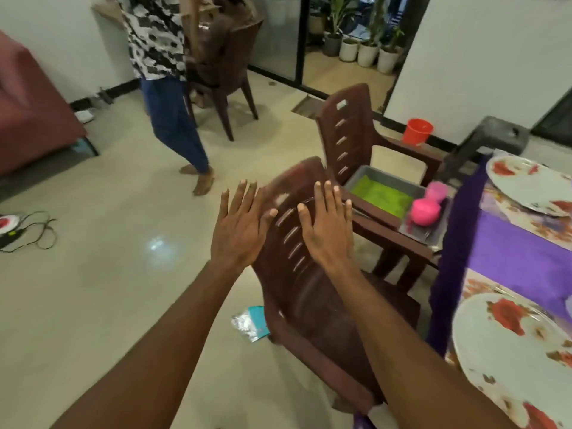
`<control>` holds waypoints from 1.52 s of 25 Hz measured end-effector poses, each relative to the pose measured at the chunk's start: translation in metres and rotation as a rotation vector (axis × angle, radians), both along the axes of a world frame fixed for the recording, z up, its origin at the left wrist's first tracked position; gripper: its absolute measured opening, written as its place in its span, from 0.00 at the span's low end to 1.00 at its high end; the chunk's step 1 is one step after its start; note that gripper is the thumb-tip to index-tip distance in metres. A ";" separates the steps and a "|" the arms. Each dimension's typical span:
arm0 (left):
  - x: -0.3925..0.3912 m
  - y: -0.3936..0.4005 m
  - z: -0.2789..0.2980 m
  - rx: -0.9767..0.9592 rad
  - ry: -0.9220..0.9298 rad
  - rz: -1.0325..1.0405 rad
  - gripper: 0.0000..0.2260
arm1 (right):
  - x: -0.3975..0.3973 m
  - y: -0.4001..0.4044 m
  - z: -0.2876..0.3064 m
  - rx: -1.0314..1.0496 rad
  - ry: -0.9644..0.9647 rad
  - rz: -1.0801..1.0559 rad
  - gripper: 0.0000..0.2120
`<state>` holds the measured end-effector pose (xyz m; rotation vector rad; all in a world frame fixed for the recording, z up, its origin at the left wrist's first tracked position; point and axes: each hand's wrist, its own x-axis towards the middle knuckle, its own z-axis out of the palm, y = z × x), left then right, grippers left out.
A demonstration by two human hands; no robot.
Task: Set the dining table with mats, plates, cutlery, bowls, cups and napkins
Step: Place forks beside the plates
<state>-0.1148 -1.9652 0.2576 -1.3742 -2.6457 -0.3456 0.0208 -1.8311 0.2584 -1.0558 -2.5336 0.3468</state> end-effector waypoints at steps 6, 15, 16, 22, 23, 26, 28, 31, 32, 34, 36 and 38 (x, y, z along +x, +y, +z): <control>-0.154 -0.090 0.034 0.040 -0.032 0.132 0.32 | -0.160 -0.057 0.042 0.026 -0.009 0.144 0.32; -0.353 -0.032 0.016 -0.018 -0.046 0.057 0.32 | -0.370 0.001 0.012 -0.017 0.023 0.060 0.32; -0.380 -0.010 0.014 -0.025 -0.050 0.041 0.32 | -0.397 0.018 0.010 -0.036 0.027 0.040 0.32; -0.497 0.124 0.034 0.008 -0.018 -0.168 0.33 | -0.496 0.106 0.019 -0.062 0.050 -0.066 0.32; -0.510 0.146 0.040 0.019 -0.015 -0.206 0.32 | -0.502 0.121 0.021 -0.055 0.045 -0.087 0.32; -0.557 0.250 0.048 0.060 -0.047 -0.362 0.33 | -0.522 0.196 0.032 -0.051 0.053 -0.262 0.32; -0.574 0.316 0.045 0.070 -0.048 -0.469 0.32 | -0.525 0.246 0.034 -0.046 0.053 -0.368 0.32; -0.599 0.397 0.036 0.067 -0.086 -0.604 0.31 | -0.545 0.306 0.028 -0.036 0.054 -0.492 0.32; -0.609 0.426 0.036 0.061 -0.091 -0.658 0.31 | -0.554 0.329 0.030 -0.043 0.069 -0.532 0.32; -0.628 0.482 0.040 0.047 -0.116 -0.768 0.32 | -0.571 0.370 0.036 -0.055 0.086 -0.626 0.32; -0.641 0.542 0.044 0.024 -0.119 -0.841 0.33 | -0.587 0.408 0.043 -0.028 0.065 -0.706 0.32; -0.642 0.592 0.042 0.015 -0.135 -0.917 0.34 | -0.588 0.441 0.047 -0.023 0.075 -0.770 0.32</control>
